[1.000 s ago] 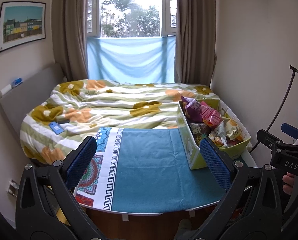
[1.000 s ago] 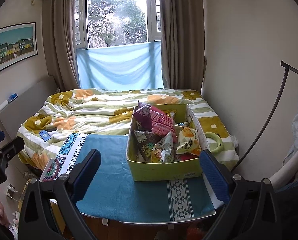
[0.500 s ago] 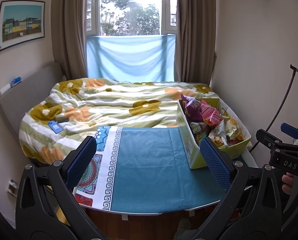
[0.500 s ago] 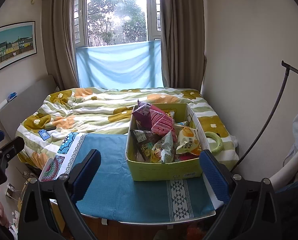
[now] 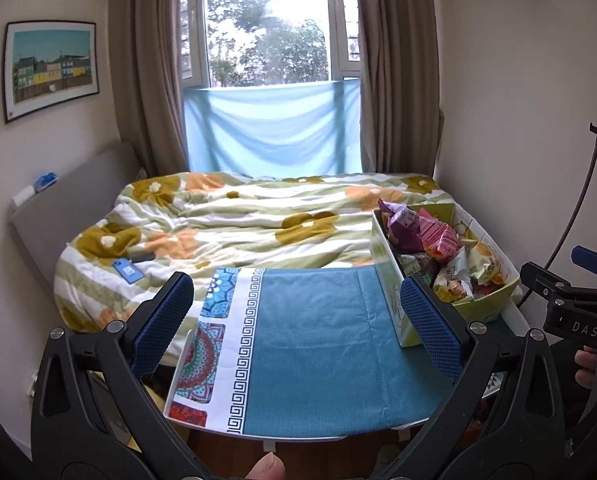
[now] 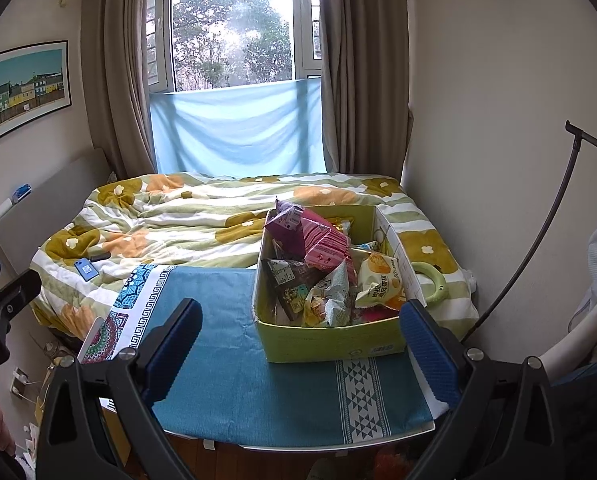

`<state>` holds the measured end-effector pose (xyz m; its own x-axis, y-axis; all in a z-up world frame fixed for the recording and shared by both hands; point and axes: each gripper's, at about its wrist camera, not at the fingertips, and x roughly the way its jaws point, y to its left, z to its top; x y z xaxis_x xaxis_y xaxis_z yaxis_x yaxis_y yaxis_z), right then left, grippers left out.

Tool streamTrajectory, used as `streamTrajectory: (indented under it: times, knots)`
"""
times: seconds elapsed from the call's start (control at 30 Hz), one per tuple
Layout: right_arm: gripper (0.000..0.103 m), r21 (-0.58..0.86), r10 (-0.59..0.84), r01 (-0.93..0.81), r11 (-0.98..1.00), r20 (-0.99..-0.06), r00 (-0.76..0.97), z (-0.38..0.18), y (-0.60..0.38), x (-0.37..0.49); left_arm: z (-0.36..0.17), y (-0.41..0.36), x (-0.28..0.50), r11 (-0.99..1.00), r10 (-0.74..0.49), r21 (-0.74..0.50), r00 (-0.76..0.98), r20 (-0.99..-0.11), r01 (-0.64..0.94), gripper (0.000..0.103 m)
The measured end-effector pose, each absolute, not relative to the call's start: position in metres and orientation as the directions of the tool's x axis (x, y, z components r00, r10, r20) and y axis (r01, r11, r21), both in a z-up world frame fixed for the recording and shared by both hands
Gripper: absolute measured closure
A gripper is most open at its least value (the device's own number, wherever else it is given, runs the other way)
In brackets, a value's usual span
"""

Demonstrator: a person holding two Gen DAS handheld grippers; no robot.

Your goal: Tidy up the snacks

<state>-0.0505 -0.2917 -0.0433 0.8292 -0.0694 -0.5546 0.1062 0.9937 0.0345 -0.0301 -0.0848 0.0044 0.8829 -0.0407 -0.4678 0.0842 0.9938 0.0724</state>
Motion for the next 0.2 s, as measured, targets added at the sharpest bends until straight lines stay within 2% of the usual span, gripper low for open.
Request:
streamTrajectory:
  times: [0.2]
  knots:
    - [0.005,0.033,-0.074,0.113,0.993,-0.565,0.822,-0.0434,-0.2875,-0.0430,0.0044,-0.0826,-0.0297,0.994,-0.049,0.064,0.890,-0.452,0.088,0.001]
